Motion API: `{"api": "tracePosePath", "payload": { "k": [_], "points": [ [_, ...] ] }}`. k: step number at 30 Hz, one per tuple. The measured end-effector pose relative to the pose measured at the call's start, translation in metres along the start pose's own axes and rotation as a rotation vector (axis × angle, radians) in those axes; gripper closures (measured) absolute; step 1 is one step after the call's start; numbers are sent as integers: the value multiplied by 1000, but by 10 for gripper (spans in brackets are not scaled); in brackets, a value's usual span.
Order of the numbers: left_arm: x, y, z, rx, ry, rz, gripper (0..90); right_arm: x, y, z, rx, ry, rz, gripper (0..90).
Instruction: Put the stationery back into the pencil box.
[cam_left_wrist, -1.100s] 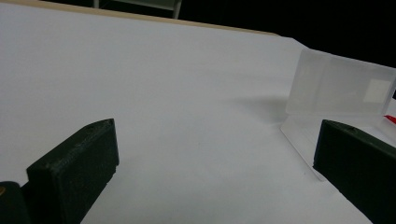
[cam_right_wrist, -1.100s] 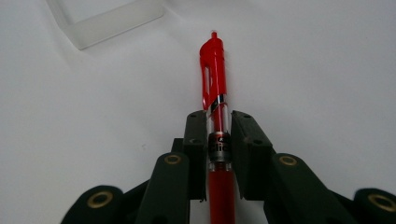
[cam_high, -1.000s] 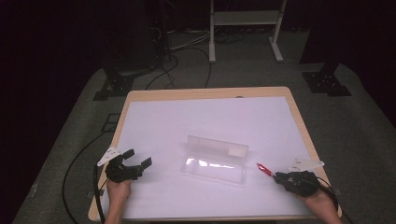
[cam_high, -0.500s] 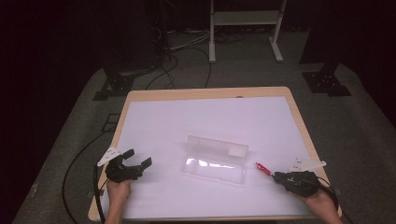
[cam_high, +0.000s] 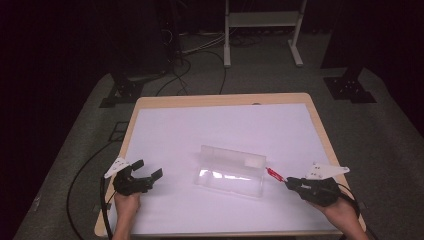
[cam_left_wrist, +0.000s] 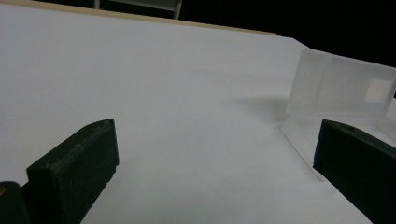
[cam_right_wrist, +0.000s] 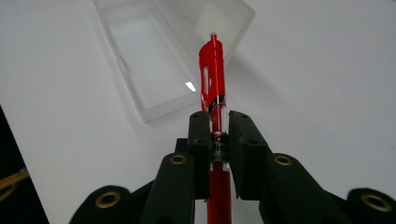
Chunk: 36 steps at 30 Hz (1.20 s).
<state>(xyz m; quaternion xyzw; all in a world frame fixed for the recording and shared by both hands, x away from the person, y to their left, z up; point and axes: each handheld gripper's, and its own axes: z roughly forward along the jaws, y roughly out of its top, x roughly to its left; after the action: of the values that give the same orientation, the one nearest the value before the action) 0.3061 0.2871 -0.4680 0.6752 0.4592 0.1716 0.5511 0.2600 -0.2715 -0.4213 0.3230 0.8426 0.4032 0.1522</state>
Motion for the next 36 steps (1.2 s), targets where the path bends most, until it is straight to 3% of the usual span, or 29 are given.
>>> {"api": "tracePosePath", "payload": {
  "k": [10, 22, 36],
  "points": [
    [0, 0, 0, 0, -1, -1, 0, 8, 22, 13, -15, 67, -43, 788],
    [0, 0, 0, -1, -2, -2, 0, 17, 49, 44, 12, 147, -119, 787],
    [1, 0, 0, -2, -2, -7, 0, 18, 63, 62, 23, 197, -132, 787]
  ]
}}
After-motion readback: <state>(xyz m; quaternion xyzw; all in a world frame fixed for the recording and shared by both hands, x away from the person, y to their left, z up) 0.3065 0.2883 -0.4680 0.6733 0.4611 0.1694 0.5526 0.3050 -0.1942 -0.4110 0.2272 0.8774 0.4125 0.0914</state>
